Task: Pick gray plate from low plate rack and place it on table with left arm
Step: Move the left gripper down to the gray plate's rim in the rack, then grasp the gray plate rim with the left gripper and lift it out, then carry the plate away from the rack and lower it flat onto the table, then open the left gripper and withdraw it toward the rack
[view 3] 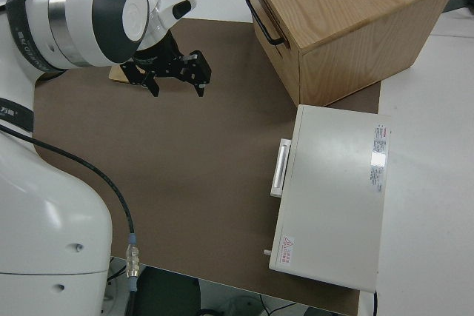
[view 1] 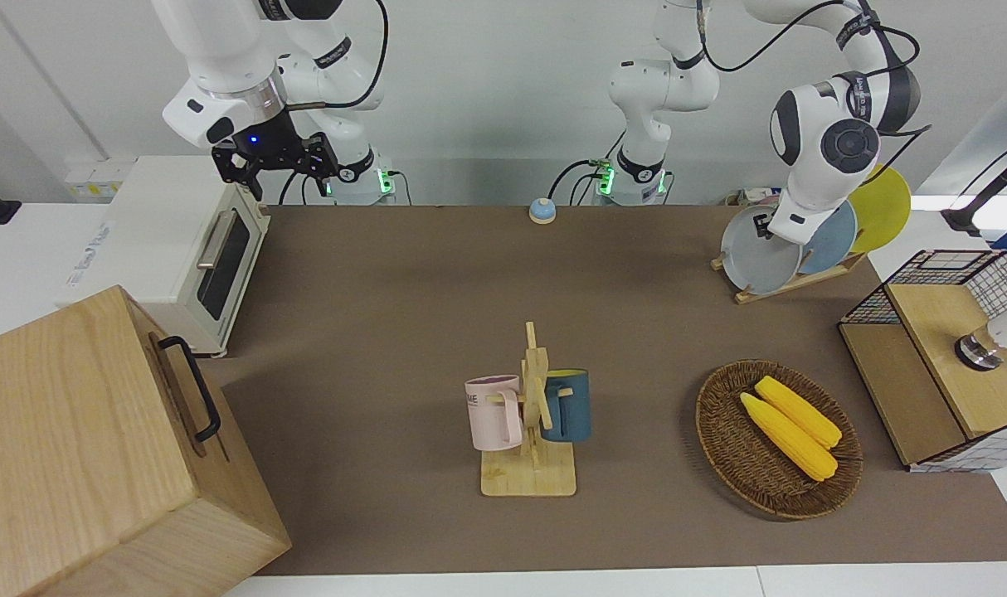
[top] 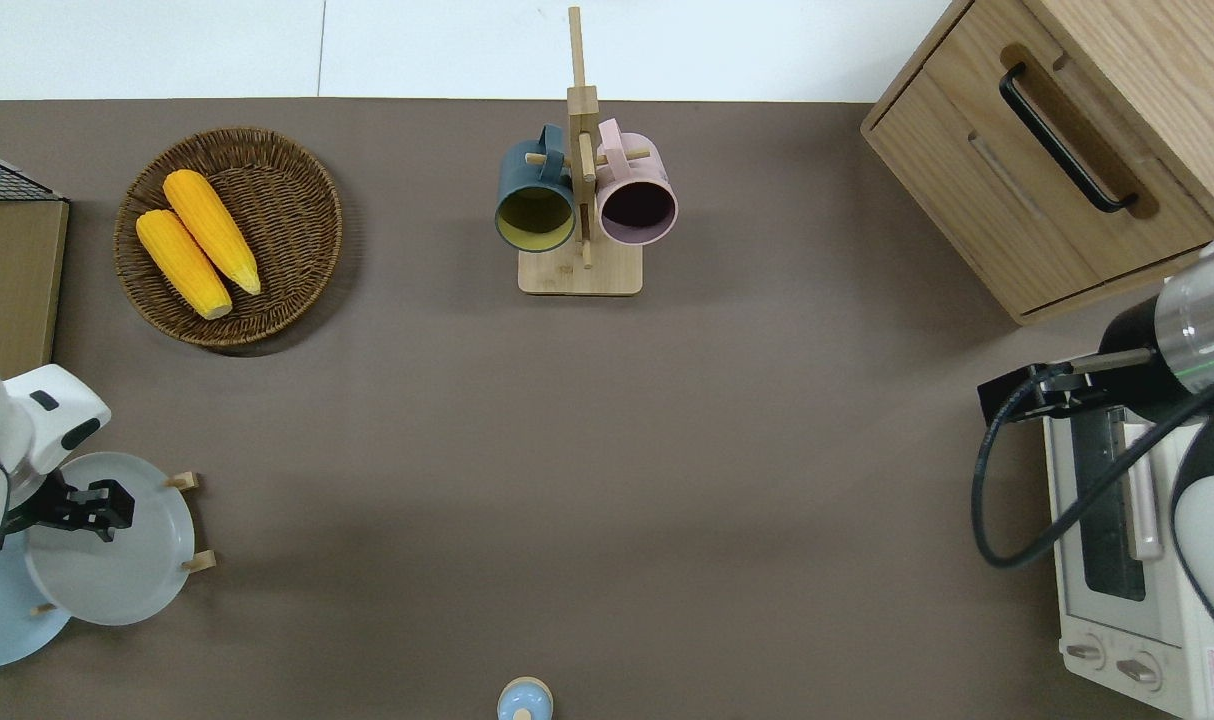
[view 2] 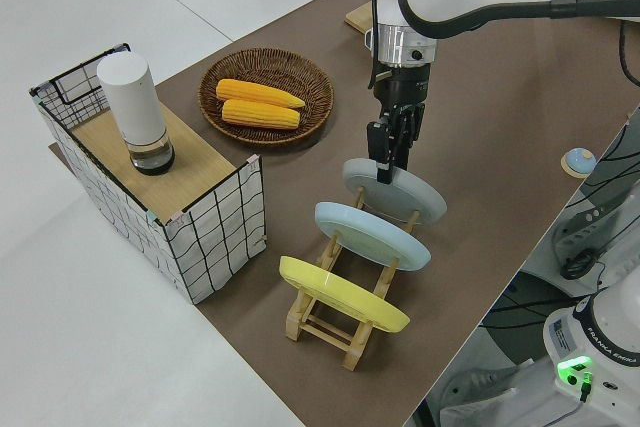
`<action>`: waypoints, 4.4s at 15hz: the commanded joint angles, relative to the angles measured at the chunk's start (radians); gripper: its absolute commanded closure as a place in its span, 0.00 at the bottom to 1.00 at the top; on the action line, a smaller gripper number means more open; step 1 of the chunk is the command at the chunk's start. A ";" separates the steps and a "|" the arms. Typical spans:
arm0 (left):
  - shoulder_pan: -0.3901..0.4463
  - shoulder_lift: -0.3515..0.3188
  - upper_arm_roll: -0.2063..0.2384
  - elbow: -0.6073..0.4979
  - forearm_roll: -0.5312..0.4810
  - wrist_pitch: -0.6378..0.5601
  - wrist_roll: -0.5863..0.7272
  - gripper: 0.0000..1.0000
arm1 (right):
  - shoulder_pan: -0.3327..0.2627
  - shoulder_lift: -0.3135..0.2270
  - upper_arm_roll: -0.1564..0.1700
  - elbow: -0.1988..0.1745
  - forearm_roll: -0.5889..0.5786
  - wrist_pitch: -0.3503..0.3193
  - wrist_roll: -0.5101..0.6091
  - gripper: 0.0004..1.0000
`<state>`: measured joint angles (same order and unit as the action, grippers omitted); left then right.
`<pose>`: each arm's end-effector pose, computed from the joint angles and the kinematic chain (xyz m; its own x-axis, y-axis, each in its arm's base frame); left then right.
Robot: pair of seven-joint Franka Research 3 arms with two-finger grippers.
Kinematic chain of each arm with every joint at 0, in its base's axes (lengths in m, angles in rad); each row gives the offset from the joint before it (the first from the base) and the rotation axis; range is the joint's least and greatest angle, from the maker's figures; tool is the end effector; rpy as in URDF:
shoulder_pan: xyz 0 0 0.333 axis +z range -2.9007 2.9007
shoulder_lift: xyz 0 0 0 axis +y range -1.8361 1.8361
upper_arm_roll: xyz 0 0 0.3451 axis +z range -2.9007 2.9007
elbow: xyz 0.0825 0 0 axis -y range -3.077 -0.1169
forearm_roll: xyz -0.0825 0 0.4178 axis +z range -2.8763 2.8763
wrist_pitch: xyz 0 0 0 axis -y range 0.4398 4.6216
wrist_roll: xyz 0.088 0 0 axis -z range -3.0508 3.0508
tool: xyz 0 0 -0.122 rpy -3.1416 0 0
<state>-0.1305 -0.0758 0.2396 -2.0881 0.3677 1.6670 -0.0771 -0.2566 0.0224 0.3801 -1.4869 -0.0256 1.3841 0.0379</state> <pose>0.5065 0.0979 0.4398 0.9376 0.1339 -0.3209 0.0205 -0.9425 -0.3335 0.5701 0.0645 0.6531 0.9892 0.0808 -0.1225 0.0841 -0.9962 0.0219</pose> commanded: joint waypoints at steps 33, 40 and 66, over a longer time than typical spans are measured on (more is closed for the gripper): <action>-0.001 -0.167 -0.146 -0.143 -0.489 0.268 -0.162 1.00 | -0.026 -0.002 0.023 0.010 -0.007 -0.014 0.013 0.02; -0.003 -0.148 -0.223 -0.277 -0.489 0.307 -0.179 1.00 | -0.026 -0.002 0.023 0.010 -0.008 -0.014 0.013 0.02; 0.035 -0.084 -0.181 0.132 -0.328 0.067 -0.173 0.00 | -0.026 -0.002 0.023 0.010 -0.007 -0.014 0.013 0.02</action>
<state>-0.0974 -0.1938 0.0434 -2.0799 0.0203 1.8178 -0.2445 -0.2567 0.0224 0.3801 -1.4869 -0.0256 1.3841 0.0379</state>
